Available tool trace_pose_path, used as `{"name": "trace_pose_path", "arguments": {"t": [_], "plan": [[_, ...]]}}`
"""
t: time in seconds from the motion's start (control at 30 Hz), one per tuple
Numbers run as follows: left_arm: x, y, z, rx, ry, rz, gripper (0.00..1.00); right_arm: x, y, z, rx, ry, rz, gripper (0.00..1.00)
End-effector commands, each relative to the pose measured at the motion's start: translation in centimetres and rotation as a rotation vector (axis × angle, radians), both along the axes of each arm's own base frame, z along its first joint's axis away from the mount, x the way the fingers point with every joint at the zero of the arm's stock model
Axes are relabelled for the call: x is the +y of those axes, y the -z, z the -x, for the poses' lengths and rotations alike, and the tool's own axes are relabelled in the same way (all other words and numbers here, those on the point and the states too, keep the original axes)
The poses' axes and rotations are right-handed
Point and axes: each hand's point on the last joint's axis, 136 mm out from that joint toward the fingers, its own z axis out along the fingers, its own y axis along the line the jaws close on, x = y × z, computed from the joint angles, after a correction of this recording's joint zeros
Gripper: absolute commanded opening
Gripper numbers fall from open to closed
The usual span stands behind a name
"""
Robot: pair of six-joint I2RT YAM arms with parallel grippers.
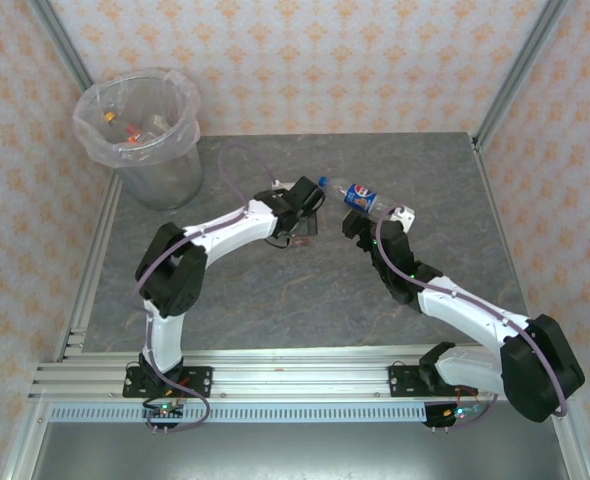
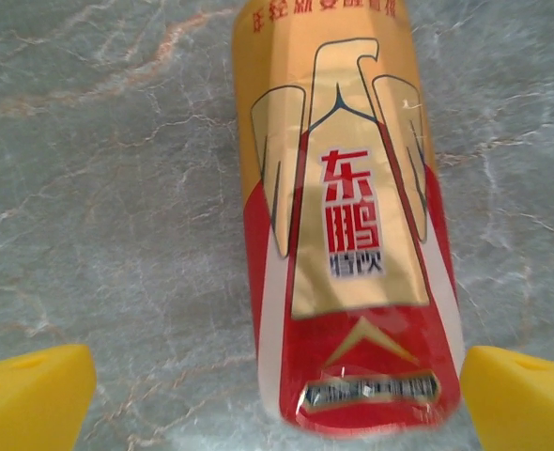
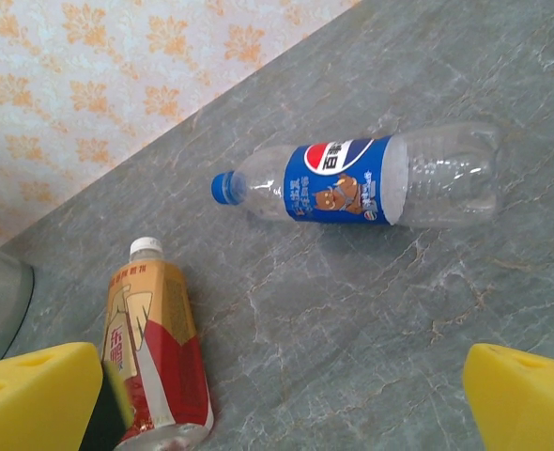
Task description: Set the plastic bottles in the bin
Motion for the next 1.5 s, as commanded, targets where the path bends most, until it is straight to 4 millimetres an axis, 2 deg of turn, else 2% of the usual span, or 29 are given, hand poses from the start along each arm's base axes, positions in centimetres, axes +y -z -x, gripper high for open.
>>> {"name": "trace_pose_path", "arguments": {"t": [0.0,0.1,0.27,0.53,0.73,0.87,0.97,1.23,1.47], "plan": [[0.5,1.1,-1.3,0.039,-0.013,-0.045,1.0,0.7,-0.7,-0.2,0.008,-0.03,-0.016,0.99],[0.2,2.2,-2.2,0.062,-0.006,-0.038,1.0,0.4,-0.8,0.0,0.002,-0.026,-0.011,0.99],[-0.2,2.8,-3.6,0.057,0.001,-0.026,0.98,-0.3,-0.6,0.3,0.0,-0.001,-0.006,0.99],[-0.8,3.8,-5.5,0.076,0.057,-0.042,0.94,-0.5,-0.6,0.4,0.002,0.003,-0.004,0.99],[-0.2,4.5,-6.9,0.111,0.115,-0.088,0.95,-0.8,-0.4,0.5,0.001,0.012,0.0,0.99],[-0.2,5.2,-7.3,0.141,0.16,-0.115,0.99,-0.9,-0.5,0.6,0.0,0.015,0.003,0.99],[-1.0,5.8,-7.3,0.169,0.182,-0.049,1.0,-0.9,-0.4,0.6,0.001,0.015,0.004,0.99],[-2.3,5.4,-7.4,0.174,0.19,0.073,0.89,-1.0,-0.2,0.6,0.008,0.017,0.011,0.99],[-2.1,5.3,-8.4,0.162,0.257,0.007,0.89,-0.9,-0.2,0.5,0.008,0.013,0.01,0.99]]}}
